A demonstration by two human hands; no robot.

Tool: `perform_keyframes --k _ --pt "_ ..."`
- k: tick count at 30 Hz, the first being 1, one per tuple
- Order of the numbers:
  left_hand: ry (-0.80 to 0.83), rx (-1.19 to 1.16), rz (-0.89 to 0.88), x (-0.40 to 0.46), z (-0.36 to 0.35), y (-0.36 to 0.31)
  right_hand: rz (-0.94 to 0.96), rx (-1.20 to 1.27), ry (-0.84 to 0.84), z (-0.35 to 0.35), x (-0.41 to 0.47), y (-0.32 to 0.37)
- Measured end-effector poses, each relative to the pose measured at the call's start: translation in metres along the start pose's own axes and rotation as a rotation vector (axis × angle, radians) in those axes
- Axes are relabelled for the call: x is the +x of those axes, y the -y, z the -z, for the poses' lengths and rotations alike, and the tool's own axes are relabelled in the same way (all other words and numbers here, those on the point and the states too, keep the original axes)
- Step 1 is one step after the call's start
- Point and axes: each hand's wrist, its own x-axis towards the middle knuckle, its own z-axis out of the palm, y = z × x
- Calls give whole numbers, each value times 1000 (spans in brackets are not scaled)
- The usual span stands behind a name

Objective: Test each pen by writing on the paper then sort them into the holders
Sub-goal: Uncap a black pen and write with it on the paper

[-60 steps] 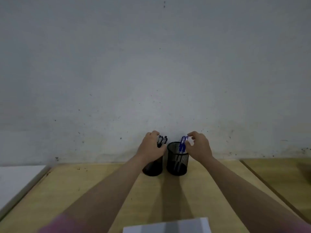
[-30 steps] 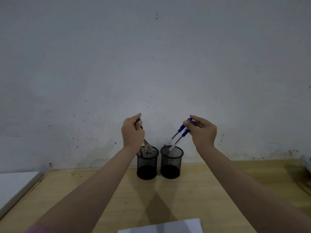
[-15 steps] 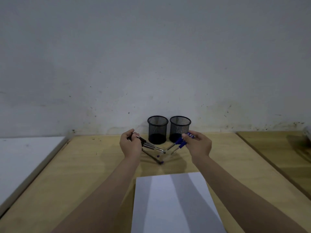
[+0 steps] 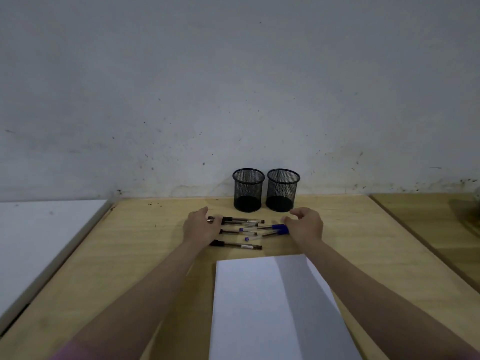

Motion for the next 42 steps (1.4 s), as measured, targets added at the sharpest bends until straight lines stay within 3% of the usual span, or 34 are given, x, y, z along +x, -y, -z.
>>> perform_keyframes --k 5,11,15,18,22,27,31,33,38,42 --pt "-29 -62 -141 -35 32 0 293 11 83 -6 -22 16" --pt "152 -19 -443 -101 62 22 500 -81 396 -26 -53 34" --pt "295 105 -549 -122 61 35 495 -261 527 -38 -65 41" --pt "272 177 -587 -121 56 39 517 -389 571 -44 -67 42" --pt "239 185 -613 -119 52 42 540 -377 546 -46 -67 43" --pt "163 112 -615 -122 54 40 574 -257 527 -31 -70 44" --pt "-134 71 -612 -124 59 38 578 -158 566 -3 -78 51" --pt "-202 101 -644 -123 60 33 567 -86 638 11 -84 55" --pt "-200 124 -739 -115 64 11 473 215 722 36 -92 62" --pt "-167 -75 -734 -116 67 -16 239 587 655 44 -95 67"
